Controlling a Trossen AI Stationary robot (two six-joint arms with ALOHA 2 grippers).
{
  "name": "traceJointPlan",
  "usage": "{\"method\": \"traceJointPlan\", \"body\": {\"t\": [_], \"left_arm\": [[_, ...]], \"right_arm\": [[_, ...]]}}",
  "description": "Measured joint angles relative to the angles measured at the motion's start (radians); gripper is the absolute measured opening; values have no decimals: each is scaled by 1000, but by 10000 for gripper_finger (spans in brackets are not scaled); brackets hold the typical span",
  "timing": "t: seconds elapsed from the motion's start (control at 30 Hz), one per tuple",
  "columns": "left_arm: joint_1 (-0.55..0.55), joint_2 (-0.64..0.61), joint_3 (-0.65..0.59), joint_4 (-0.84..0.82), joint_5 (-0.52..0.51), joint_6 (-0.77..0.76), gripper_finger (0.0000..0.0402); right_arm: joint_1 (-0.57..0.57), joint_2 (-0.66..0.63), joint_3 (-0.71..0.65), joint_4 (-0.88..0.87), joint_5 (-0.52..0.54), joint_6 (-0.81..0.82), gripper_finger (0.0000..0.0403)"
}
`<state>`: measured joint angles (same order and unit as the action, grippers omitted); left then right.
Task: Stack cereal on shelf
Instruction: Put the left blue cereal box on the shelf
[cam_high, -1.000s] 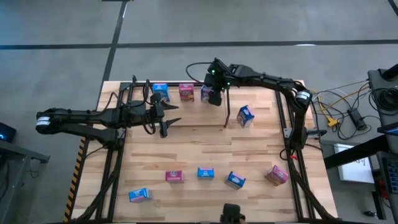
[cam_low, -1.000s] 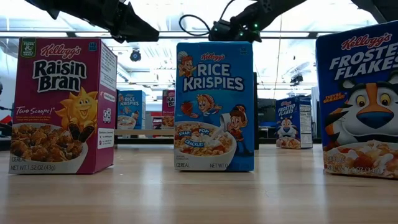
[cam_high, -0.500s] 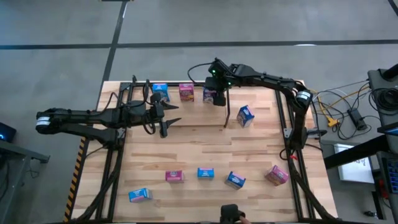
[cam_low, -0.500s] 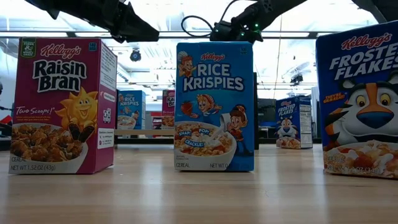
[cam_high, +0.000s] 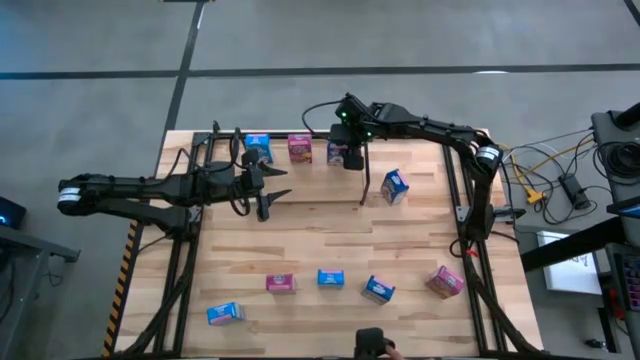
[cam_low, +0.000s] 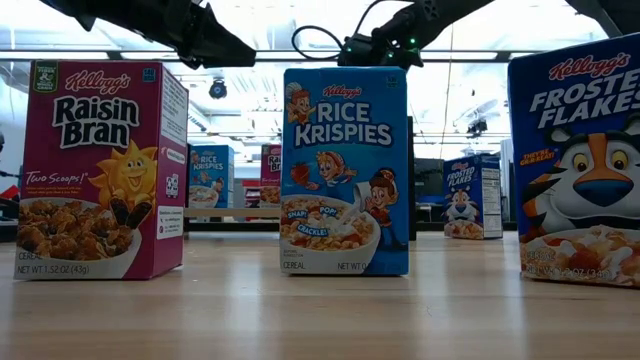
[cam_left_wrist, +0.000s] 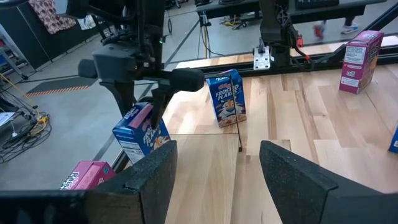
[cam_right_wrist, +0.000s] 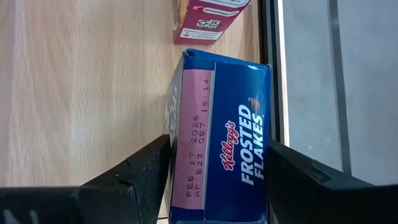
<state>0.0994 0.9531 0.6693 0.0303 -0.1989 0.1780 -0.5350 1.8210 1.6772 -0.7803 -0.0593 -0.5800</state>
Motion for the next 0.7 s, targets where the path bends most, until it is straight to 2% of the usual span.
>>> {"method": "traceJointPlan", "body": {"t": [0.57,0.7], "left_arm": [[0,0,0,0,0,0,213],[0,0,0,0,0,0,213]], "right_arm": [[0,0,5,2,0,22,219],[0,0,5,2,0,31,231]]}}
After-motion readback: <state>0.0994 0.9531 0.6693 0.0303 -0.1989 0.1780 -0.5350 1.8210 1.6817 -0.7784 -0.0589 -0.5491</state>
